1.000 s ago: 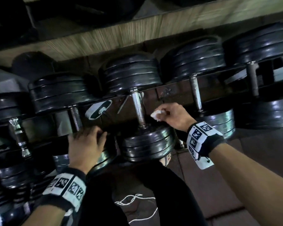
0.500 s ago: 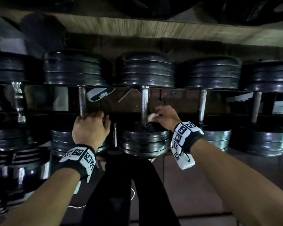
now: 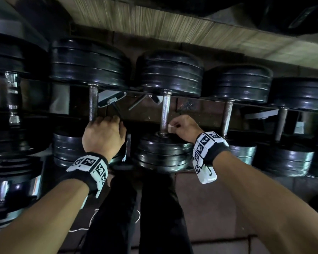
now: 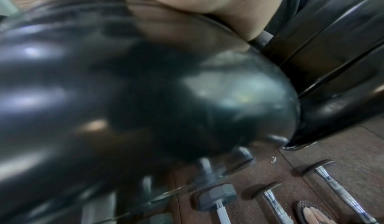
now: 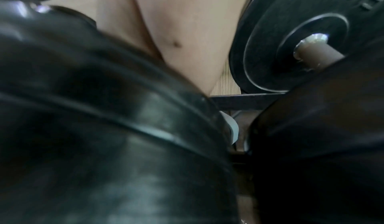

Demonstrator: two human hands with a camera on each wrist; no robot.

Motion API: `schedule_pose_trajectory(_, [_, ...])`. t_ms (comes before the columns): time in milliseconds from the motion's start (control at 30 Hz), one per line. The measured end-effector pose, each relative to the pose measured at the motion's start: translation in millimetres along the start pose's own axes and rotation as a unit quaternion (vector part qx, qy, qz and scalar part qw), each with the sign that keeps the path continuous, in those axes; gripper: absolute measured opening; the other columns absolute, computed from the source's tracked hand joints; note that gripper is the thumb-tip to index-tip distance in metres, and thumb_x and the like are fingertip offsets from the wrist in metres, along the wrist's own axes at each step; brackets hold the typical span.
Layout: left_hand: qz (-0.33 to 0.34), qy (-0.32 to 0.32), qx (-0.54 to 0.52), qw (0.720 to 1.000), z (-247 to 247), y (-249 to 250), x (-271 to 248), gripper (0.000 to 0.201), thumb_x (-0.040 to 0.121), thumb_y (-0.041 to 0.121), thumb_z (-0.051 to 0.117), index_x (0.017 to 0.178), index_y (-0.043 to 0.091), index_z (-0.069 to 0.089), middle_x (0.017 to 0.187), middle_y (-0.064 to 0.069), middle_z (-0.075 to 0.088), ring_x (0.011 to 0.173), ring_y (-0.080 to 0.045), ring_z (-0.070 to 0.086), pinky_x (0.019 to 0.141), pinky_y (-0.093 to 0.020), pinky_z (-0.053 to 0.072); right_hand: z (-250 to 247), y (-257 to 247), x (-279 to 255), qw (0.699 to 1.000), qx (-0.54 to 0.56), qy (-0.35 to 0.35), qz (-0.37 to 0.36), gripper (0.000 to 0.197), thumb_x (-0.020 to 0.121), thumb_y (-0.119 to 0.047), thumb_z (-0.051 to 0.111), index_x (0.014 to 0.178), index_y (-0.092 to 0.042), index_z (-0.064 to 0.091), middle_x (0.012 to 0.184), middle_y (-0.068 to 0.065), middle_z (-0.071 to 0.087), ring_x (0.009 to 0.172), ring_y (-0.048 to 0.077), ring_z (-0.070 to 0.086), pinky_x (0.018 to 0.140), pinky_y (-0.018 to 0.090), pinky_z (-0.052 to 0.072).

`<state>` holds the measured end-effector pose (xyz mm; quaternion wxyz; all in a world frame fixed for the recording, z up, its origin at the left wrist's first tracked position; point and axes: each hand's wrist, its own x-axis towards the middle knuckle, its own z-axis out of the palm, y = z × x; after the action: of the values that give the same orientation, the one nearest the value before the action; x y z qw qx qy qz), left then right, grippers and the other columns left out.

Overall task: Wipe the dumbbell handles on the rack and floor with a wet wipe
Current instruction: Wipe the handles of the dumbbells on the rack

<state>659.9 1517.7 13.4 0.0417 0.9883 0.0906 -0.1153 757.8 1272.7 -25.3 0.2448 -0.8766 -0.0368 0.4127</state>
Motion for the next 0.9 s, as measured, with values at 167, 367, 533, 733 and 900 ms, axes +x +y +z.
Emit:
schedule_pose_trajectory(167, [-0.018, 0.004, 0.000, 1.000, 0.7, 2.1, 0.0, 0.023, 0.086, 0.025, 0.062, 0.070, 0.008, 0.063, 0.063, -0.011, 0.064, 0.059, -0.034, 0.061, 0.055, -0.033, 0.041, -12.5, -18.1, -34.1, 0.989, 0.047, -0.041, -0.135, 0.013, 0.091, -0.023, 0.074, 0.094, -0.012, 0.079, 0.092, -0.004, 0.074, 0.087, 0.007, 0.065, 0.081, 0.021, 0.047])
schedule_pose_trajectory(367, [-0.039, 0.013, -0.014, 0.999, -0.6, 4.9, -1.7, 0.022, 0.087, 0.024, 0.063, 0.072, 0.008, 0.064, 0.066, -0.012, 0.065, 0.063, -0.035, 0.062, 0.058, -0.036, 0.044, -9.6, -40.2, -16.5, 0.951, -0.155, -0.065, -0.259, 0.020, 0.098, -0.019, 0.063, 0.102, -0.003, 0.074, 0.102, 0.014, 0.068, 0.098, 0.028, 0.064, 0.089, 0.037, 0.049])
schedule_pose_trajectory(533, [-0.034, 0.016, -0.017, 0.999, 2.0, 3.4, -1.3, 0.027, 0.089, 0.027, 0.054, 0.072, 0.009, 0.063, 0.066, -0.011, 0.064, 0.062, -0.035, 0.062, 0.056, -0.035, 0.044, -9.9, -20.8, -20.5, 0.982, -0.105, -0.058, -0.146, 0.013, 0.097, -0.025, 0.065, 0.106, -0.021, 0.074, 0.109, 0.013, 0.068, 0.103, 0.031, 0.065, 0.091, 0.038, 0.053])
schedule_pose_trajectory(733, [-0.033, -0.005, -0.021, 0.999, 1.3, 4.2, -1.2, 0.029, 0.087, 0.029, 0.050, 0.070, 0.009, 0.062, 0.063, -0.011, 0.063, 0.061, -0.035, 0.062, 0.055, -0.036, 0.045, -15.1, -6.5, -19.2, 0.999, -0.040, -0.003, -0.014, 0.035, 0.094, -0.036, 0.070, 0.092, -0.002, 0.076, 0.091, 0.013, 0.074, 0.094, 0.026, 0.067, 0.078, 0.027, 0.047])
schedule_pose_trajectory(900, [-0.032, -0.004, -0.008, 0.999, 2.7, 3.1, -0.4, 0.027, 0.088, 0.026, 0.056, 0.069, 0.009, 0.062, 0.062, -0.010, 0.063, 0.060, -0.034, 0.061, 0.054, -0.035, 0.044, 5.2, -13.5, 4.7, 0.999, -0.018, 0.017, 0.025, 0.010, 0.088, -0.011, 0.070, 0.091, -0.002, 0.075, 0.098, 0.016, 0.073, 0.089, 0.022, 0.063, 0.070, 0.020, 0.037])
